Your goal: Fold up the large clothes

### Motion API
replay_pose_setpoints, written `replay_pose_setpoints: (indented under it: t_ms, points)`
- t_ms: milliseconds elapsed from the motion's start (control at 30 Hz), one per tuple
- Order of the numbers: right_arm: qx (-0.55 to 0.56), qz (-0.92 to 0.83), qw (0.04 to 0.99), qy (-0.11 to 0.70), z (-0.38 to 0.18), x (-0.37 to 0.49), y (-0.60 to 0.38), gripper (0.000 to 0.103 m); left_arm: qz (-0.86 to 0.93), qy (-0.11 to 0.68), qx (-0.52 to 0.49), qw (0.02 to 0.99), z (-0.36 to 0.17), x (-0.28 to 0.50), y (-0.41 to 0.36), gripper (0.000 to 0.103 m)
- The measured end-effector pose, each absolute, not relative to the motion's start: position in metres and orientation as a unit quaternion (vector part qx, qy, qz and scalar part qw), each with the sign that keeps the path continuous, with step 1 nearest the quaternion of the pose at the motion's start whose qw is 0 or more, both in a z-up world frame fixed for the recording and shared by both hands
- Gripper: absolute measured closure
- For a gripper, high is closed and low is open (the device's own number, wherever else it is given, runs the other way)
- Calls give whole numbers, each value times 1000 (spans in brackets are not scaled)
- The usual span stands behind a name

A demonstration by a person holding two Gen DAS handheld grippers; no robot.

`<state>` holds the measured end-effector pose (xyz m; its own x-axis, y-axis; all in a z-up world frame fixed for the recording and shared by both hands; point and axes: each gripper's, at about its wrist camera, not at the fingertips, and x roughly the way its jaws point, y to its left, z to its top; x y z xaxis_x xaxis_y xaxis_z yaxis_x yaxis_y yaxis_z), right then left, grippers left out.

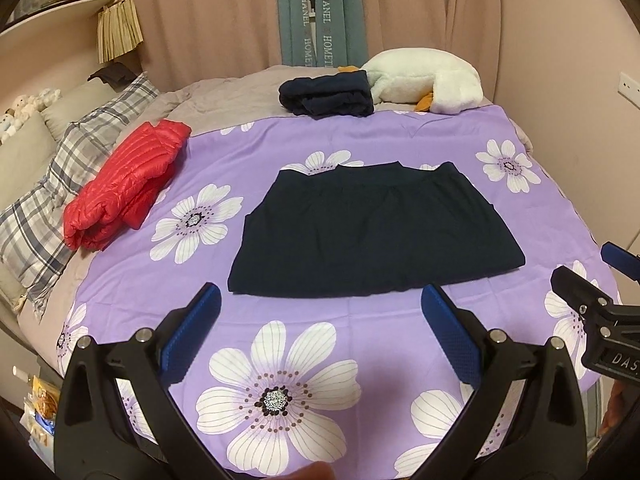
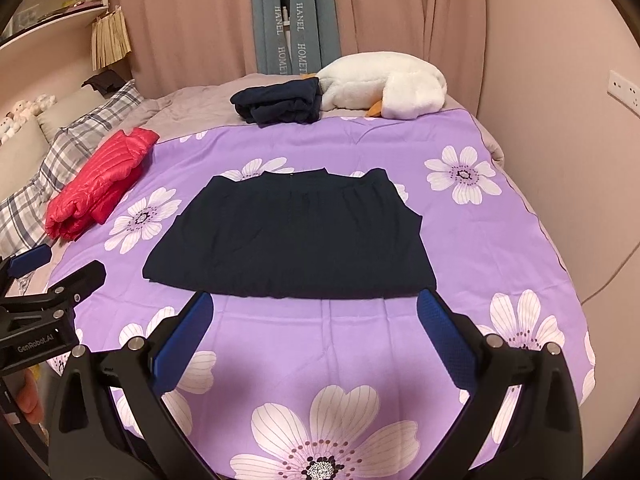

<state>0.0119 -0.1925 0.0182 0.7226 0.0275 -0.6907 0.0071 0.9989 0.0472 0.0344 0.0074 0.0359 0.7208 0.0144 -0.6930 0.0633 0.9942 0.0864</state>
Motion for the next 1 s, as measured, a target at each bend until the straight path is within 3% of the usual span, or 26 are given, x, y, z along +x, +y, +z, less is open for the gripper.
replay_pose_setpoints:
  t_ms: [1000]
  points:
    - [16,4,930,367,20,12,-188,1,-5,373,52,926,34,39,8,2]
